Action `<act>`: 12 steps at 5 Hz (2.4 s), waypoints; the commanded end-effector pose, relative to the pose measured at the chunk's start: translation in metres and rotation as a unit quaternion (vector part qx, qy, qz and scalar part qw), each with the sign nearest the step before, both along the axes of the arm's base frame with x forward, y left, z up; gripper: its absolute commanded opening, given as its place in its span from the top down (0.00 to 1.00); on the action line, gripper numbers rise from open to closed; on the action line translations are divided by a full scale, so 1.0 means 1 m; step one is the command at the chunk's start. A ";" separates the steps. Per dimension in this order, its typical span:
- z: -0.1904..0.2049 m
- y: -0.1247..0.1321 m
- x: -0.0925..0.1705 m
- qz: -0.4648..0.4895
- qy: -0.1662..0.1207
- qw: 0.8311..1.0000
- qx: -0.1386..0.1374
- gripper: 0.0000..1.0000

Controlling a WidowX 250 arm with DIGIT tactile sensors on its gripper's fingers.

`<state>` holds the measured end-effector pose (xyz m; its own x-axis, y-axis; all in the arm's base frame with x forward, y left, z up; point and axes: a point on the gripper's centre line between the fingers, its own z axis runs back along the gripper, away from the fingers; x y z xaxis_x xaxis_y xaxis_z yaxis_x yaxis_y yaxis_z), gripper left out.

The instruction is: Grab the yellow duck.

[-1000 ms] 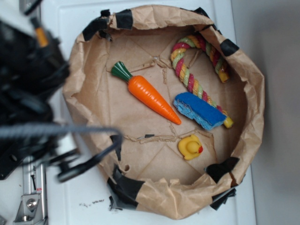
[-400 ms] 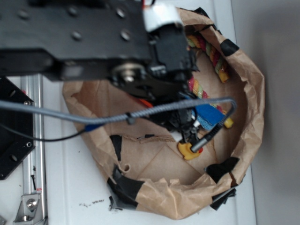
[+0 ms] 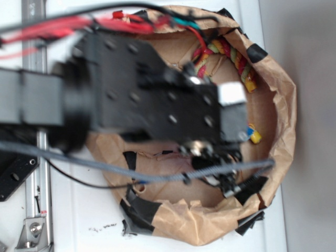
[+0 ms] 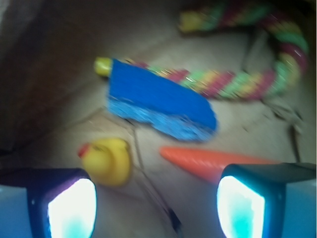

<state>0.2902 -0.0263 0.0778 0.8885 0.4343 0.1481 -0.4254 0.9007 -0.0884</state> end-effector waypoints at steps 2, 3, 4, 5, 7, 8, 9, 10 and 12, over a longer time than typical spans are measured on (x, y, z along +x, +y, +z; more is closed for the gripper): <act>-0.028 -0.009 0.024 -0.047 -0.011 0.998 0.033 0.00; -0.036 -0.029 0.024 -0.098 -0.002 0.995 -0.010 0.00; -0.030 -0.049 0.013 -0.129 0.001 0.990 -0.060 0.00; -0.025 -0.061 0.000 -0.145 0.009 0.986 -0.078 0.00; -0.027 -0.074 -0.006 -0.167 0.013 0.983 -0.073 0.00; -0.026 -0.070 0.005 -0.192 -0.011 0.981 -0.012 1.00; -0.023 -0.069 0.007 -0.208 -0.008 0.978 -0.025 1.00; 0.024 -0.055 -0.009 -0.271 0.017 0.962 0.005 1.00; 0.114 0.015 -0.056 -0.155 -0.013 0.988 0.003 1.00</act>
